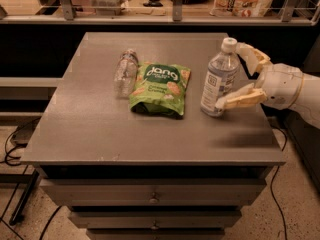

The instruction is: Place blue plastic bottle upright

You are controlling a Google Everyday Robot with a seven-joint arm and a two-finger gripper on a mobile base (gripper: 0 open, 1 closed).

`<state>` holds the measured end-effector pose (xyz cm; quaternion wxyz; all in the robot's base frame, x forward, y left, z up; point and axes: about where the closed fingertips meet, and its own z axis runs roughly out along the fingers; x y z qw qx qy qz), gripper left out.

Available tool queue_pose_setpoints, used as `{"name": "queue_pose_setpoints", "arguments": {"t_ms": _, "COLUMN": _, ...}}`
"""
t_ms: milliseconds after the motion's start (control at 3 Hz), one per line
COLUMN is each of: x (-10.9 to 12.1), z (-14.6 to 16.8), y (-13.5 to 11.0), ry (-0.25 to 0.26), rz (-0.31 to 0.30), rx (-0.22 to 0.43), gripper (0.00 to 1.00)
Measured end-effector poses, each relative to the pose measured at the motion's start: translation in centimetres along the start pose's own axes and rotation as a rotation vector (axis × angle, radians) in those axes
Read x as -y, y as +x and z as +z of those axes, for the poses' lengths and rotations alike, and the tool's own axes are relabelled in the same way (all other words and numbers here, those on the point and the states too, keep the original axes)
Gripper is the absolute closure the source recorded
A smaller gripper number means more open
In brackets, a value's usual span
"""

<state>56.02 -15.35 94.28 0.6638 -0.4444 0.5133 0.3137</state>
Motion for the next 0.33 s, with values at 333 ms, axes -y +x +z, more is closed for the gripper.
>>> {"name": "queue_pose_setpoints", "arguments": {"t_ms": 333, "x": -0.01, "z": 0.0, "y": 0.01, "ry": 0.0, "rz": 0.0, "rx": 0.0, "gripper": 0.0}}
